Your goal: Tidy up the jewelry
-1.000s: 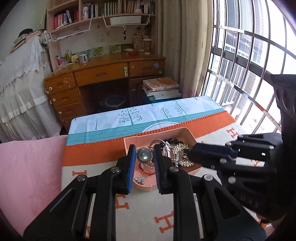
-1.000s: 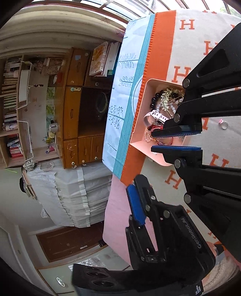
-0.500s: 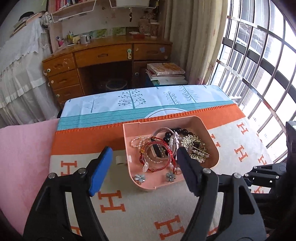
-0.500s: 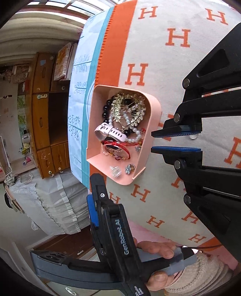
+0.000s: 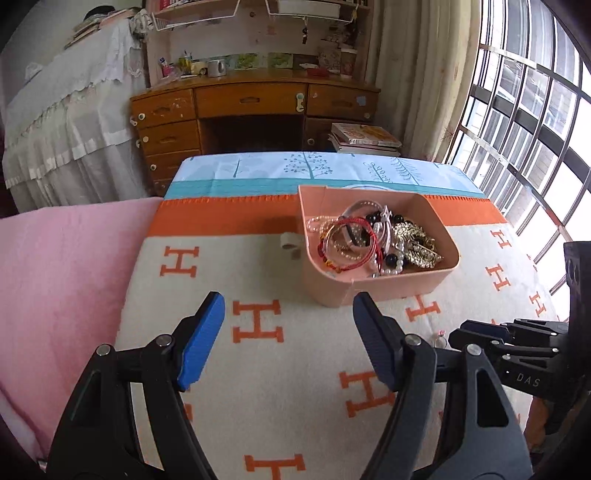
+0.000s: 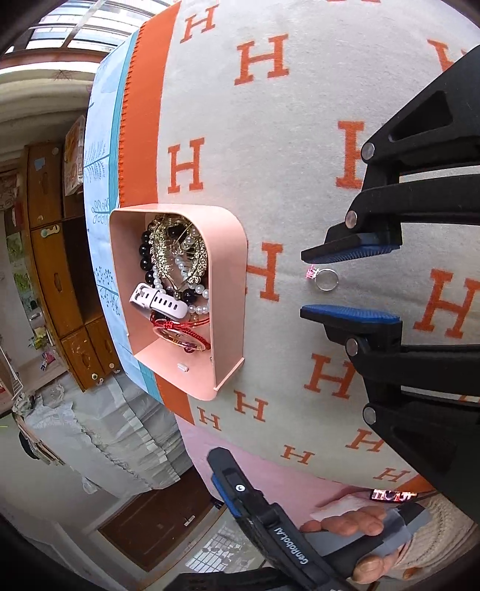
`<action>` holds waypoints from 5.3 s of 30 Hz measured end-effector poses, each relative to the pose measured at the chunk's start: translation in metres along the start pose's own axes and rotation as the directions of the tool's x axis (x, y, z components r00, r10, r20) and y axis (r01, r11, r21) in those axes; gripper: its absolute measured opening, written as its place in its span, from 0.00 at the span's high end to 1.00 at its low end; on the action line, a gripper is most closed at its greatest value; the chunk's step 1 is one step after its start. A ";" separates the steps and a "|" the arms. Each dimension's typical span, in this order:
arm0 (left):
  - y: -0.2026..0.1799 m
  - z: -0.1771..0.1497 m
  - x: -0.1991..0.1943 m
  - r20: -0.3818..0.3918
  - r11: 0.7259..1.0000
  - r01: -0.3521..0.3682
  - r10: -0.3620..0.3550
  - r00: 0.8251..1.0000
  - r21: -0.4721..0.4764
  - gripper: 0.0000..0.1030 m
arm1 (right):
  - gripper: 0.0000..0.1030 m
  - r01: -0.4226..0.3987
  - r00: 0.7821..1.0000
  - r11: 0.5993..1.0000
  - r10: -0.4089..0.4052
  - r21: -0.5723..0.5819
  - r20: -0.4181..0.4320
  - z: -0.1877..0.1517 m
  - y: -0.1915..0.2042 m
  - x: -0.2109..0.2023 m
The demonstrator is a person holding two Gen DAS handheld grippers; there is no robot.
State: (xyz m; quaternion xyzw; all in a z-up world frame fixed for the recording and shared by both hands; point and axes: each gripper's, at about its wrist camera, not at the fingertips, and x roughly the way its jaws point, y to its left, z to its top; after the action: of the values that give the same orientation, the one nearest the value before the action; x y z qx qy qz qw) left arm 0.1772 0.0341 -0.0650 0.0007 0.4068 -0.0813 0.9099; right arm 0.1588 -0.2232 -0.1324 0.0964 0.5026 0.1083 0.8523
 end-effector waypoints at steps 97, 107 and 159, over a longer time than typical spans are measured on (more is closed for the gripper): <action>-0.058 -0.031 -0.072 0.006 1.000 -0.011 0.011 1.000 0.003 0.00 | 0.47 0.133 0.959 0.991 -0.127 -0.006 0.252 -0.034 0.033 -0.105; -0.084 -0.093 -0.111 -0.021 0.999 -0.032 0.031 0.999 -0.041 0.00 | 0.34 0.150 0.954 0.988 -0.157 0.046 0.255 -0.125 0.021 -0.143; -0.103 -0.105 -0.158 0.042 0.994 -0.109 0.110 0.993 -0.018 0.00 | 0.30 0.136 0.941 0.990 -0.137 0.025 0.308 -0.160 0.033 -0.189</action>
State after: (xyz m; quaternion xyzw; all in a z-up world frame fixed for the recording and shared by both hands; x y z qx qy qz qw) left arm -0.0193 -0.0370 -0.0118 0.0142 0.3870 -0.0282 0.9215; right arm -0.0738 -0.2356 -0.0417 0.0785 0.3686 0.0316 0.9257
